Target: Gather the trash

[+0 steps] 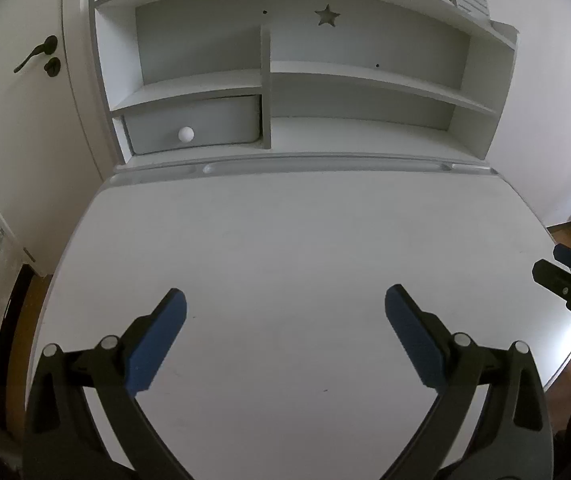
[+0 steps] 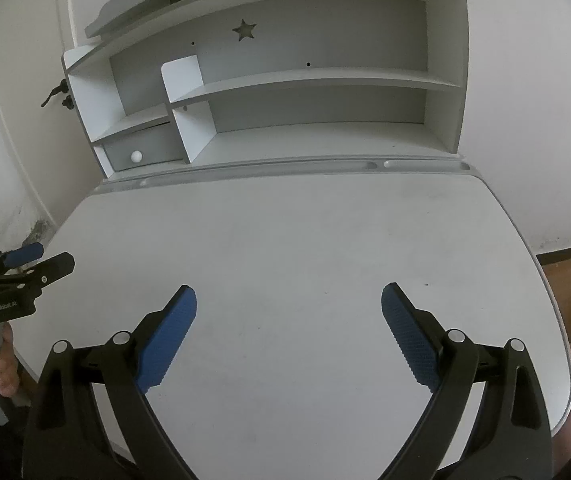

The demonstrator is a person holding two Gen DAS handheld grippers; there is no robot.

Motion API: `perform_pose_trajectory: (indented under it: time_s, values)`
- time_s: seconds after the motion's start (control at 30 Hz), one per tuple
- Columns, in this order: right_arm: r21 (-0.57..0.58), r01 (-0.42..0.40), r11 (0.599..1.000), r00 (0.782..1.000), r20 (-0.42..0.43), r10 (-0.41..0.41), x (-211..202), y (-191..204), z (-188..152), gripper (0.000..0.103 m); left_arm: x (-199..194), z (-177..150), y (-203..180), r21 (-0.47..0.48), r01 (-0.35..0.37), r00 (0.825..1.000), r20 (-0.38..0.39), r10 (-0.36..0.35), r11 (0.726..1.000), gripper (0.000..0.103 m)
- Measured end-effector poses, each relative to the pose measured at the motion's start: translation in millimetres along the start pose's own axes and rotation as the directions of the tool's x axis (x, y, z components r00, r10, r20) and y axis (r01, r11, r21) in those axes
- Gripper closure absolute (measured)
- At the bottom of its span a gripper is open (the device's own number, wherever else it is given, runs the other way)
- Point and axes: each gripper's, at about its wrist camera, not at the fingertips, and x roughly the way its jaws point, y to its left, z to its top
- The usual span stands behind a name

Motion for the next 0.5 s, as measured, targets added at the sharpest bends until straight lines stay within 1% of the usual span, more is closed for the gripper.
perform_pose_trajectory:
  time_s: [0.2,0.5]
  values:
    - [0.001,0.002,1.0,1.0,0.014,-0.002,-5.1,1.0,1.7,0.012,-6.6,-2.3,-9.0,0.015,0.004,1.0,0.008,-0.004,1.0,0.007]
    - [0.0,0.0,1.0,1.0,0.024,0.0,-10.2,2.4,1.9,0.012,-6.6,-2.9,-14.7,0.025,0.011,1.0,0.001,-0.011,1.0,0.007]
